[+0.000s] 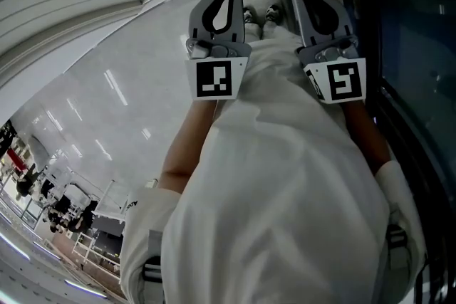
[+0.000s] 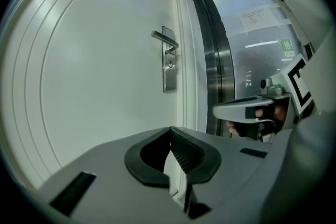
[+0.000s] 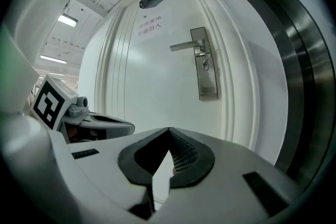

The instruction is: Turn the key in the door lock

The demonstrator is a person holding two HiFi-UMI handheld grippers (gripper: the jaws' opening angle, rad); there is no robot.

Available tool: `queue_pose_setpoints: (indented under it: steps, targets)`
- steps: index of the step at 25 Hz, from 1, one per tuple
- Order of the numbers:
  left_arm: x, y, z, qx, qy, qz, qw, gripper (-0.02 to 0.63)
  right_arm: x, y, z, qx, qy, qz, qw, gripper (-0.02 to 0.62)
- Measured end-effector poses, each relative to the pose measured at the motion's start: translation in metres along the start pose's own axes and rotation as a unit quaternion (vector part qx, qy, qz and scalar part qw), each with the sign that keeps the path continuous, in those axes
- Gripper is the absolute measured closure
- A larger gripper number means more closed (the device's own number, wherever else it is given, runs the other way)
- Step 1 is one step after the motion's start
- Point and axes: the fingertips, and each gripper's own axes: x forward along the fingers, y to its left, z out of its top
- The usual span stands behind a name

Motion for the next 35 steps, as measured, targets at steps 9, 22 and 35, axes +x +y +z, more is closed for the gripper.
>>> queue_pose_setpoints:
  steps: [9,22,35]
  targets:
    - [0.021,-0.023,-0.01,0.002,0.0,-0.005,1.0,0.598,0.008,-0.042,-0.015,0.019,0.006,-0.014,1.0,0.592]
    - [0.007,-0.024,-0.019,-0.001,0.024,0.01,0.9997,0.598,0.007,-0.039,-0.023,0.025,0.022,-0.015,0.999,0.592]
    - [-0.009,-0.025,-0.027,0.007,0.036,0.02,0.9991,0.598,0.012,-0.03,-0.037,0.038,0.046,-0.011,0.998,0.591]
